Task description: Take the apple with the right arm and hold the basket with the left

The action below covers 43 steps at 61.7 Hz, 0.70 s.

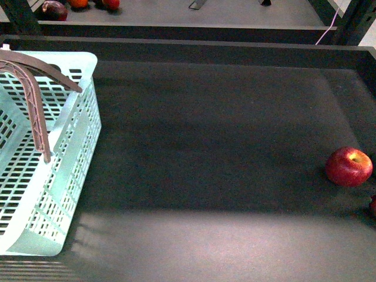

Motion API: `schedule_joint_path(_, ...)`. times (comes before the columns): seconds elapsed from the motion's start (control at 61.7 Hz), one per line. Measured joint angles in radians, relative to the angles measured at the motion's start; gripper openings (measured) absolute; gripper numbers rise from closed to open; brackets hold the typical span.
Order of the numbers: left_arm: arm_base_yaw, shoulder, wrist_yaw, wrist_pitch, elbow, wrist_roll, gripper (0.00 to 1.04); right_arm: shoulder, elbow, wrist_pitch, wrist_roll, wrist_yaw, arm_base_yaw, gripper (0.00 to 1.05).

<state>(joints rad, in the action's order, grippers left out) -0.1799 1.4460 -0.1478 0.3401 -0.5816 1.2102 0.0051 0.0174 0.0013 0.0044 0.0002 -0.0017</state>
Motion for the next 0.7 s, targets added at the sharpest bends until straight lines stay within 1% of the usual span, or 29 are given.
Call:
schedule_joint_path(0.097, 0.000, 0.096, 0.009, 0.032, -0.076, 0.040, 0.98, 0.000, 0.000, 0.000, 0.000, 0.000, 0.000, 0.96)
schedule_joint_path(0.275, 0.001, 0.210, 0.010, 0.047, -0.153, 0.081, 0.98, 0.000, 0.000, 0.000, 0.000, 0.000, 0.000, 0.96)
schedule_joint_path(0.648, 0.006, 0.339, 0.017, 0.056, -0.241, 0.112, 0.98, 0.000, 0.000, 0.000, 0.000, 0.000, 0.000, 0.96)
schedule_joint_path(0.664, 0.006, 0.342, 0.017, 0.056, -0.242, 0.112, 0.98, 0.000, 0.000, 0.000, 0.000, 0.000, 0.000, 0.96)
schedule_joint_path(0.697, 0.005, 0.350, 0.017, 0.056, -0.245, 0.112, 0.93, 0.000, 0.000, 0.000, 0.000, 0.000, 0.000, 0.96)
